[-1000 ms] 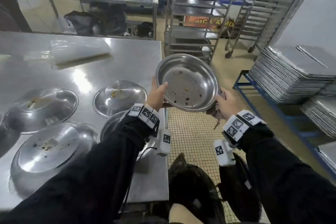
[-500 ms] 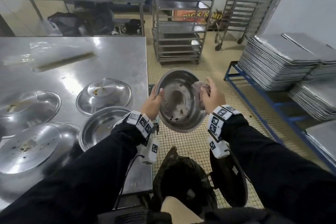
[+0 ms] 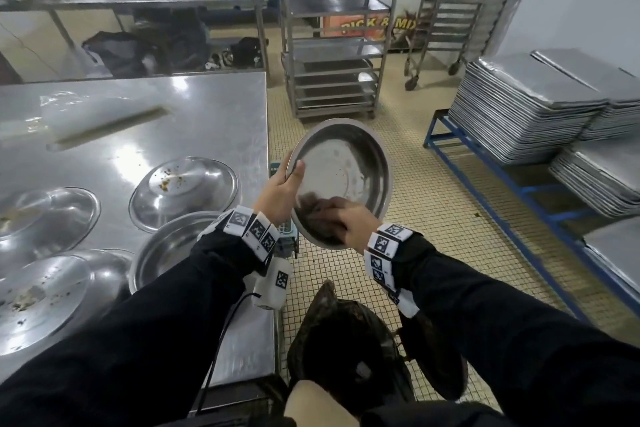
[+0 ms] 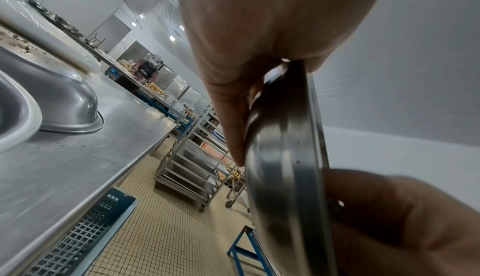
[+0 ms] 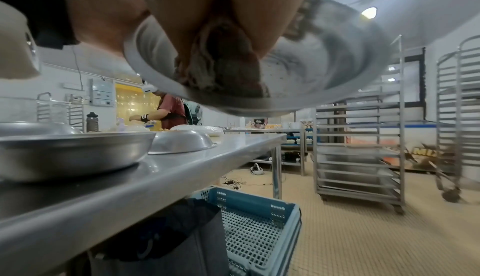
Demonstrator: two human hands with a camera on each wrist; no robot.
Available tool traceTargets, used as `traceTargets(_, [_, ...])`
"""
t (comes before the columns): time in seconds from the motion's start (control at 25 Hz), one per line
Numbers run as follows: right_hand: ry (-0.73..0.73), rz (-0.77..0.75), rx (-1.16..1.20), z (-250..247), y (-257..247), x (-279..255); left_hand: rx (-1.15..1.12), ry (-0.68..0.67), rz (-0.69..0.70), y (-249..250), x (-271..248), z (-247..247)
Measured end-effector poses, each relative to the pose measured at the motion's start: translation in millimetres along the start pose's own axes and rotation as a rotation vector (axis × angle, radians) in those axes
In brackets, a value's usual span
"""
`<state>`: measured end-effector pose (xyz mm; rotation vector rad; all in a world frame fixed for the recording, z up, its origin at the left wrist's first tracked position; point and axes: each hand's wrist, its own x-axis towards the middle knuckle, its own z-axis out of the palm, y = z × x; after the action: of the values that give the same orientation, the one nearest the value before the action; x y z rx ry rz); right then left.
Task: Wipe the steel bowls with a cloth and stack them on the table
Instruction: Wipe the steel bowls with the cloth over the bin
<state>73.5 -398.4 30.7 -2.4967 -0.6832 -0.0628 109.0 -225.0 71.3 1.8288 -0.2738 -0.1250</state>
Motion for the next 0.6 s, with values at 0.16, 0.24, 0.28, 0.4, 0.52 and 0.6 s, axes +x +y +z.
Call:
traceTargets(0.16, [-0.056,0.133,-0.170,-23,28,-10,0.045,-0.058,0.040,-15,9,5])
traceTargets(0.24, [0.148,0.179,-0.123,-43,38,-7,0.053,-0.077,0.048,-15,11,9])
traceTargets(0.28, [0.253,0.195,-0.117,-53,41,-3,0.066,-0.075,0.066,-13,12,10])
traceTargets(0.4, [0.388,0.210,-0.168,-69,50,12,0.066,-0.088,0.107,-4,12,13])
traceTargets(0.52, [0.410,0.167,-0.207,-67,47,25,0.067,-0.107,0.124,2,12,13])
traceTargets(0.6, [0.390,0.284,0.096,-57,48,29,0.049,-0.091,0.142,2,13,10])
